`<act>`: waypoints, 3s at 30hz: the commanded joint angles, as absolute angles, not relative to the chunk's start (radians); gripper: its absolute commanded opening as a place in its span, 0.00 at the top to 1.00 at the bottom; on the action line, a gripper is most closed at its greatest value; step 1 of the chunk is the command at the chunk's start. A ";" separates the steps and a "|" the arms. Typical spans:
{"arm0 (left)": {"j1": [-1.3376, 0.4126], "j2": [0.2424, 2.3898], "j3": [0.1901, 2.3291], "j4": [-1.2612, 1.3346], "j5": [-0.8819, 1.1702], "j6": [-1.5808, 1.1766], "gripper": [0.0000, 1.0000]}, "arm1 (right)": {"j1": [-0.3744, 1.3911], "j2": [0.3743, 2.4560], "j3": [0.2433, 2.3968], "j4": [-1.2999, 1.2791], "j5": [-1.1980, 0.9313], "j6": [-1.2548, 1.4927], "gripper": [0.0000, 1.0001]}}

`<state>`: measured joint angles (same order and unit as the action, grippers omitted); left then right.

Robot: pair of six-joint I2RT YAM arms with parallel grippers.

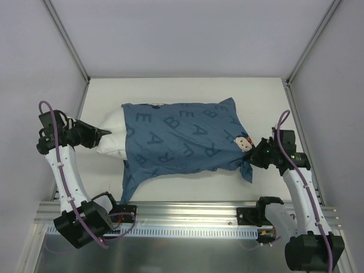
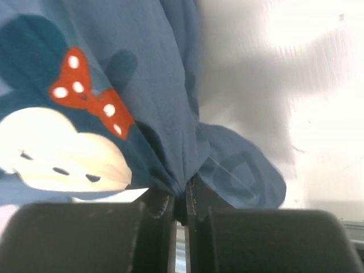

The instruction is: Remove the pillowcase from the pillow

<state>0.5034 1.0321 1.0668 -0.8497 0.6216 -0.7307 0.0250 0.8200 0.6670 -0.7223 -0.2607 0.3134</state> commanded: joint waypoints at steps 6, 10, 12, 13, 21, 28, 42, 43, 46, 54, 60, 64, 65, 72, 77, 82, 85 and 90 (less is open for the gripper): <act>0.669 1.081 1.216 -0.699 0.633 -0.724 1.00 | -0.211 0.929 1.081 -0.799 -0.159 0.308 0.99; 0.667 1.104 1.294 -0.698 0.681 -0.773 1.00 | -0.339 0.995 1.256 -0.817 -0.239 0.316 0.99; 0.667 1.104 1.334 -0.699 0.690 -0.770 1.00 | -0.344 1.005 1.298 -0.828 -0.251 0.321 0.99; 0.667 1.103 1.341 -0.701 0.695 -0.767 1.00 | -0.342 0.999 1.278 -0.796 -0.267 0.334 0.99; 0.667 1.040 1.174 -0.699 0.669 -0.747 1.00 | -0.334 0.873 0.890 -0.759 -0.265 0.264 0.99; 0.666 0.962 0.993 -0.693 0.637 -0.715 1.00 | -0.305 0.793 0.692 -0.744 -0.293 0.216 0.76; 0.655 0.960 0.968 -0.693 0.601 -0.715 1.00 | -0.002 0.839 1.009 -0.704 -0.006 0.291 0.07; 0.653 0.960 0.966 -0.692 0.606 -0.707 1.00 | 0.029 0.921 1.035 -0.686 -0.012 0.299 0.05; 0.641 0.966 0.979 -0.693 0.630 -0.686 1.00 | 0.110 1.099 1.196 -0.623 -0.113 0.282 0.04; 0.381 1.040 0.991 -0.693 0.609 -0.663 1.00 | 0.394 1.678 1.641 -0.770 -0.016 0.166 0.03; 0.161 0.925 0.898 -0.696 0.569 -0.677 1.00 | 0.446 1.718 1.597 -0.784 -0.020 0.120 0.67; 0.161 0.825 0.894 -0.770 0.585 -0.617 0.27 | 0.454 1.610 1.435 -0.750 0.050 0.095 0.99; 0.161 0.807 0.913 -0.794 0.542 -0.603 0.11 | 0.486 1.585 1.413 -0.771 0.148 0.084 0.99; 0.161 0.905 1.162 -0.862 0.293 -0.572 0.01 | 0.538 1.365 1.159 -0.625 0.150 0.023 0.99; 0.160 1.087 1.235 -0.841 0.279 -0.617 0.01 | 0.546 1.292 1.095 -0.597 0.141 0.043 0.99; 0.160 1.184 1.249 -0.821 0.256 -0.617 0.01 | 0.548 1.285 1.072 -0.607 0.143 0.044 0.99; 0.155 1.274 1.244 -0.804 0.291 -0.626 0.01 | 0.548 1.282 1.057 -0.589 0.126 0.049 0.99; 0.089 1.363 1.242 -0.736 0.324 -0.649 0.01 | 0.549 1.319 1.058 -0.568 0.112 0.081 0.96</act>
<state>0.1341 1.3346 1.2186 -0.7837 0.2836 -0.6239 0.5415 1.3006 1.0756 -0.5514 0.1410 0.0631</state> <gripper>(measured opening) 0.987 0.043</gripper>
